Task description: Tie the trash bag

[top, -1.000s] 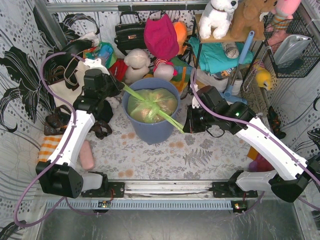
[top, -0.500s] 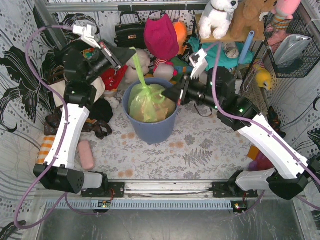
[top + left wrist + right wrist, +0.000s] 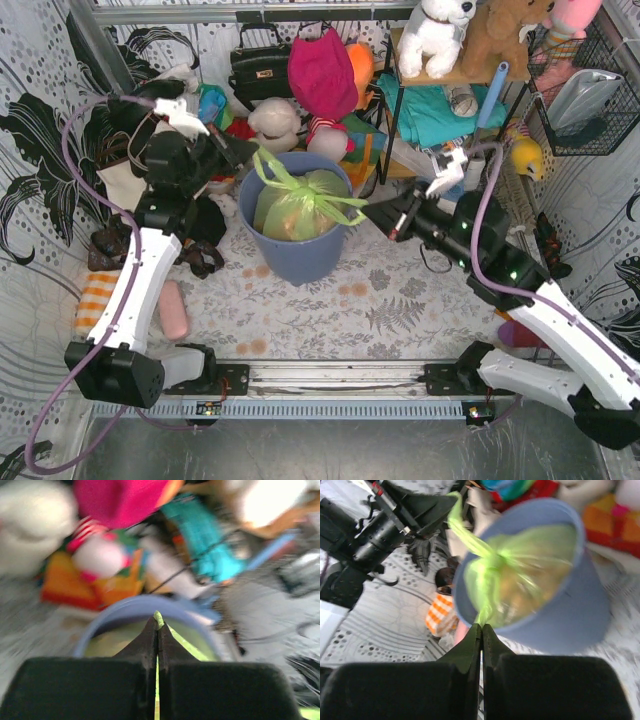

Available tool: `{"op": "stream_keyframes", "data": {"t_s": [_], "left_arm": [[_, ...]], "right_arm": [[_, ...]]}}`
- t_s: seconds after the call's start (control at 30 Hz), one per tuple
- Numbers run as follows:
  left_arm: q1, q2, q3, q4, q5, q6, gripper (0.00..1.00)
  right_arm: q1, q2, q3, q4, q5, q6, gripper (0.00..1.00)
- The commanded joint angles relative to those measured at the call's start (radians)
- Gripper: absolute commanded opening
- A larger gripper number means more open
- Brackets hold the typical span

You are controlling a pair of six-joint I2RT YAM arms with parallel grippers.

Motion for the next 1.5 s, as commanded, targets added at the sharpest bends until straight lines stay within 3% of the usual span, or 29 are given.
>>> {"op": "stream_keyframes", "data": {"t_s": [0.0, 0.13, 0.33, 0.5, 0.53, 0.6, 0.63, 0.73, 0.87, 1.1, 1.43, 1.47], "left_arm": [[0.007, -0.024, -0.114, -0.166, -0.371, 0.167, 0.0], [0.021, 0.008, -0.152, -0.168, -0.449, 0.182, 0.0], [0.023, 0.027, -0.143, -0.187, -0.564, 0.21, 0.0], [0.023, 0.023, -0.074, -0.165, -0.42, 0.205, 0.0], [0.023, 0.032, -0.054, -0.173, -0.387, 0.201, 0.0], [0.023, 0.046, -0.035, -0.176, -0.311, 0.185, 0.0], [0.023, 0.048, -0.03, -0.173, -0.284, 0.177, 0.0], [0.023, 0.04, -0.03, -0.17, -0.255, 0.162, 0.0], [0.023, 0.03, -0.035, -0.174, -0.255, 0.16, 0.0], [0.023, 0.027, -0.041, -0.171, -0.246, 0.158, 0.0], [0.023, 0.024, -0.041, -0.169, -0.246, 0.159, 0.0], [0.023, 0.023, -0.036, -0.168, -0.241, 0.159, 0.0]], "right_arm": [[-0.011, -0.147, -0.194, -0.003, 0.193, 0.124, 0.0], [-0.012, -0.257, -0.298, -0.04, 0.277, 0.195, 0.0], [-0.012, -0.31, -0.326, -0.085, 0.33, 0.217, 0.0], [-0.012, -0.207, -0.255, -0.023, 0.197, 0.147, 0.0], [-0.012, -0.174, -0.233, -0.01, 0.154, 0.124, 0.07], [-0.012, -0.107, -0.175, -0.015, 0.085, 0.087, 0.36], [-0.012, -0.069, -0.133, -0.029, 0.055, 0.071, 0.45], [-0.012, 0.015, -0.08, -0.065, 0.002, 0.063, 0.61], [-0.012, 0.065, -0.071, -0.038, -0.031, 0.064, 0.67], [-0.016, 0.107, -0.103, -0.018, -0.062, 0.069, 0.59], [-0.02, 0.104, -0.092, -0.019, -0.056, 0.065, 0.01], [-0.02, 0.103, -0.084, -0.02, -0.053, 0.063, 0.0]]}}
